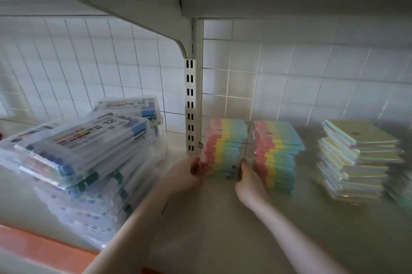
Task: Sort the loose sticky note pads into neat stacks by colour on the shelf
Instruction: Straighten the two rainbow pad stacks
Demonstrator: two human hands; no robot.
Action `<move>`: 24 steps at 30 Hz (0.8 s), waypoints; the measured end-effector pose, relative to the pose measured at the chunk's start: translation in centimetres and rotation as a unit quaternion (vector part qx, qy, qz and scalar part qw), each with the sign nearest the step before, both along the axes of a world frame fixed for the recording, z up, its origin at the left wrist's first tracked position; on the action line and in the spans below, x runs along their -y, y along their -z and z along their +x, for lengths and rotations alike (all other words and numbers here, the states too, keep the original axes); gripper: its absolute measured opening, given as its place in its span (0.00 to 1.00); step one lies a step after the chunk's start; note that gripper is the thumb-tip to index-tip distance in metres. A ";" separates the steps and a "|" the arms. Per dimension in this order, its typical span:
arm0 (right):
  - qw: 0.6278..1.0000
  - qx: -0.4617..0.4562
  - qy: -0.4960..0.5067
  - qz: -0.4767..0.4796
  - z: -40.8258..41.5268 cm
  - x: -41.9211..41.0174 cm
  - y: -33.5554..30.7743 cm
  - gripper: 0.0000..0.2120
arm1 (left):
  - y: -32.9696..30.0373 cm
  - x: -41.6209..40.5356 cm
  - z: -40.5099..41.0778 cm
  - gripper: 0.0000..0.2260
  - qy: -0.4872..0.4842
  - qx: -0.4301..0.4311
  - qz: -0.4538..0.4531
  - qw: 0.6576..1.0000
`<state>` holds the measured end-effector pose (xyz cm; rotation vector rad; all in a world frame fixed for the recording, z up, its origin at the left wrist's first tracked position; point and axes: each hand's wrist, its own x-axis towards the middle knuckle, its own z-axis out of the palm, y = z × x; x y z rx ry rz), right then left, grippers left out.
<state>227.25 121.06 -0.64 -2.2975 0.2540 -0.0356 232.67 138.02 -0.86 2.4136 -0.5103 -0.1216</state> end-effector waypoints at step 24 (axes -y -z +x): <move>0.996 -0.016 -0.043 0.074 0.1 -0.4 -0.9 0.36 | 1.2 1.1 -1.5 0.34 0.016 0.025 -0.108 0.994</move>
